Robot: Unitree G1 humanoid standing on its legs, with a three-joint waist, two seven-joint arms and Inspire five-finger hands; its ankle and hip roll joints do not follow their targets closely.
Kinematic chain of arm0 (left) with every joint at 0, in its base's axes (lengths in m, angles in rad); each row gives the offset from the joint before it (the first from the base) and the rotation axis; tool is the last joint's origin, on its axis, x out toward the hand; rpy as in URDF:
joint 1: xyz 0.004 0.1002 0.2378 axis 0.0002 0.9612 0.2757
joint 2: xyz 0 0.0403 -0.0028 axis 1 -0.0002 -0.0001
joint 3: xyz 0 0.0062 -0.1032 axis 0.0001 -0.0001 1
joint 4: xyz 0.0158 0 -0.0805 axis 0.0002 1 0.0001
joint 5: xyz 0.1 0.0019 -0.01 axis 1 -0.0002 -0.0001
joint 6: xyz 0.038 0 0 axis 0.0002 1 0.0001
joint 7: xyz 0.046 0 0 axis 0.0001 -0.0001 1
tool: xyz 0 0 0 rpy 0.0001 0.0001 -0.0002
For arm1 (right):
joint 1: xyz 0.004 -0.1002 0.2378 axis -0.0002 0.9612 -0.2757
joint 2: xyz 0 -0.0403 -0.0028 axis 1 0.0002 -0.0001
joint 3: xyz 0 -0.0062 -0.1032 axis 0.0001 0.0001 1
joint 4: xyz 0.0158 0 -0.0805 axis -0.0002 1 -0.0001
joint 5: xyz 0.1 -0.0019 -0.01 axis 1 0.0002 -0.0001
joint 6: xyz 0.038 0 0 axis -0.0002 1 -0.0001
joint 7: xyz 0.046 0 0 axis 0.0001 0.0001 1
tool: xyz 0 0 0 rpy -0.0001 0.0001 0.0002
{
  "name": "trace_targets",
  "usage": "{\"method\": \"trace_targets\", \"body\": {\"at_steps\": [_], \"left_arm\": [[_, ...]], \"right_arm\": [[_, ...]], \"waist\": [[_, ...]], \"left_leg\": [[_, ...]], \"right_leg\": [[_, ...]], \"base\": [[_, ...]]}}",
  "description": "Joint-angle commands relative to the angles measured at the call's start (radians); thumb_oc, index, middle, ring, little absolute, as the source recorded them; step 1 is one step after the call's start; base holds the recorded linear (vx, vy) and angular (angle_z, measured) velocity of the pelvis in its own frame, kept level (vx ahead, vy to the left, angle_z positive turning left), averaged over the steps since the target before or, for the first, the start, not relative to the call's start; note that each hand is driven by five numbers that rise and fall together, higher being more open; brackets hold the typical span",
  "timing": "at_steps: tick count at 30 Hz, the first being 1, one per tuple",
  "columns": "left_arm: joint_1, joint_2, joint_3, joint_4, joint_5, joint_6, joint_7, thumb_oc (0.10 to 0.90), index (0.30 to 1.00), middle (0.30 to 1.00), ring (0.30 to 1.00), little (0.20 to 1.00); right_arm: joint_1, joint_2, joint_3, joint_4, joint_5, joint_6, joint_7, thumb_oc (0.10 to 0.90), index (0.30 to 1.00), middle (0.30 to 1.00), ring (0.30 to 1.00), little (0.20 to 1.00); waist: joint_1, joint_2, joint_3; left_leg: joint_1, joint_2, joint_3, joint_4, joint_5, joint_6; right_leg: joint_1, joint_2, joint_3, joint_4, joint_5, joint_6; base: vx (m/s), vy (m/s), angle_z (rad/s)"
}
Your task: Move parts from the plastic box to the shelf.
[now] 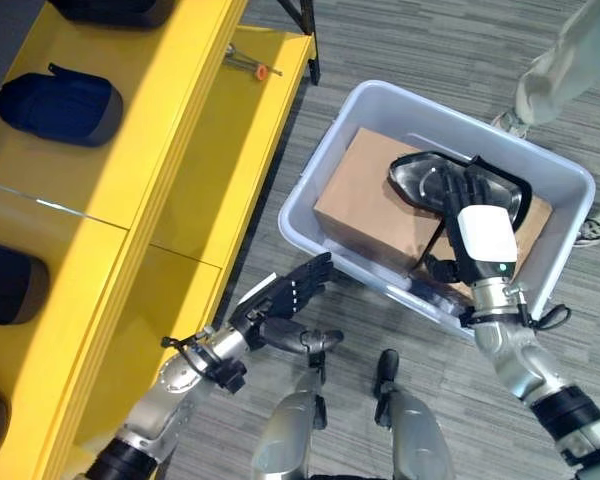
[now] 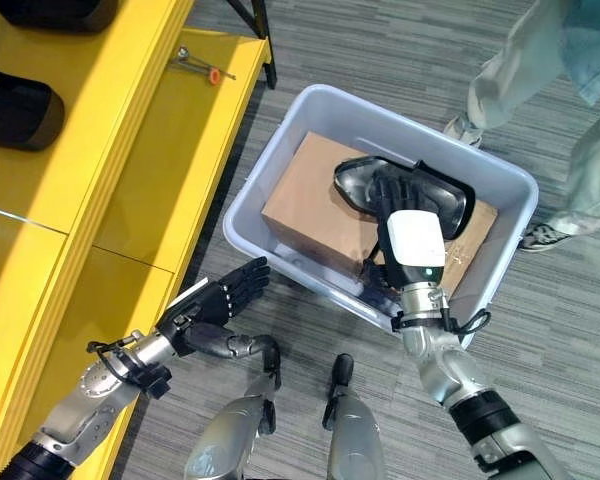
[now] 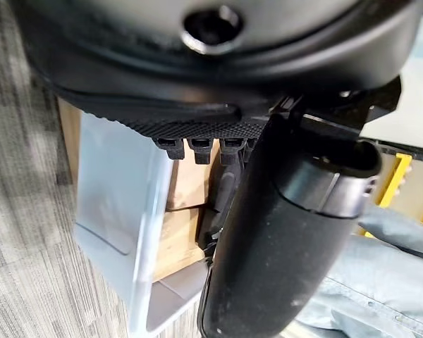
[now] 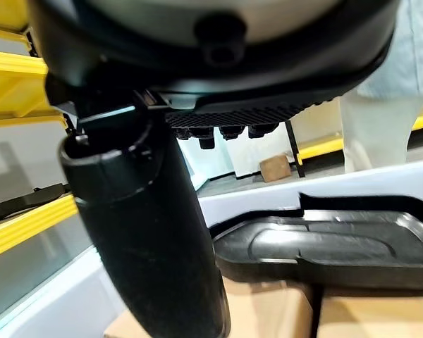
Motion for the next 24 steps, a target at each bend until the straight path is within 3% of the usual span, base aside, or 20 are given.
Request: {"method": "trace_targets", "body": {"at_steps": [1,6,10,14,17,24], "left_arm": [[0.028,-0.043,0.033,-0.107,-0.009,-0.079,-0.038,0.9,1.0,1.0,1.0,1.0],[0.061,-0.042,0.052,-0.115,-0.006,-0.055,-0.066,0.9,1.0,1.0,1.0,1.0],[0.07,-0.042,0.059,-0.12,-0.01,-0.018,-0.074,0.9,1.0,1.0,1.0,1.0],[0.02,-0.042,0.029,-0.096,-0.011,-0.001,-0.071,0.9,1.0,1.0,1.0,1.0],[-0.04,-0.061,0.001,-0.089,-0.049,-0.016,-0.061,0.9,1.0,1.0,1.0,1.0],[-0.11,-0.1,-0.042,-0.073,-0.066,-0.065,-0.006,0.9,1.0,1.0,1.0,1.0]], "right_arm": [[-0.067,-0.042,-0.048,-0.058,-0.045,-0.039,-0.02,0.9,1.0,1.0,1.0,1.0],[0.006,-0.069,-0.096,-0.073,-0.034,-0.031,0.012,0.9,1.0,1.0,1.0,1.0],[0.018,-0.08,-0.125,-0.065,0.047,-0.021,0.064,0.9,1.0,1.0,1.0,1.0],[-0.125,-0.088,-0.096,-0.015,0.055,0.02,0.126,0.9,1.0,1.0,1.0,1.0],[-0.282,-0.088,-0.039,0.022,0.129,-0.031,0.165,0.9,1.0,1.0,1.0,1.0],[-0.488,-0.041,0.042,0.091,0.126,0.067,0.172,0.9,1.0,1.0,1.0,1.0]], "waist": [[0.0,-0.022,-0.087],[-0.015,-0.036,-0.132],[-0.016,-0.045,-0.156],[-0.002,-0.043,-0.147],[0.011,-0.024,-0.116],[0.038,0.012,-0.057]], "left_leg": [[0.038,-0.024,0.051,0.04,-0.13,-0.016],[0.073,-0.018,0.059,0.032,-0.134,-0.017],[0.093,-0.019,0.055,0.035,-0.144,-0.013],[0.077,-0.021,0.05,0.059,-0.156,-0.013],[0.056,-0.026,0.042,0.056,-0.147,-0.013],[-0.004,-0.042,0.027,0.061,-0.131,-0.012]], "right_leg": [[0.035,0.008,0.057,0.015,-0.065,0.044],[0.071,-0.003,0.075,-0.033,-0.035,0.06],[0.09,-0.008,0.083,-0.049,-0.024,0.067],[0.078,-0.009,0.08,-0.039,-0.031,0.061],[0.053,-0.004,0.078,-0.02,-0.04,0.054],[-0.02,0.001,0.057,0.056,-0.075,0.028]], "base": [[0.04,0.006,-0.15],[0.07,-0.017,-0.05],[0.09,-0.038,-0.09],[-0.01,-0.042,-0.09],[-0.08,-0.003,0.0],[-0.05,0.044,0.01]]}}
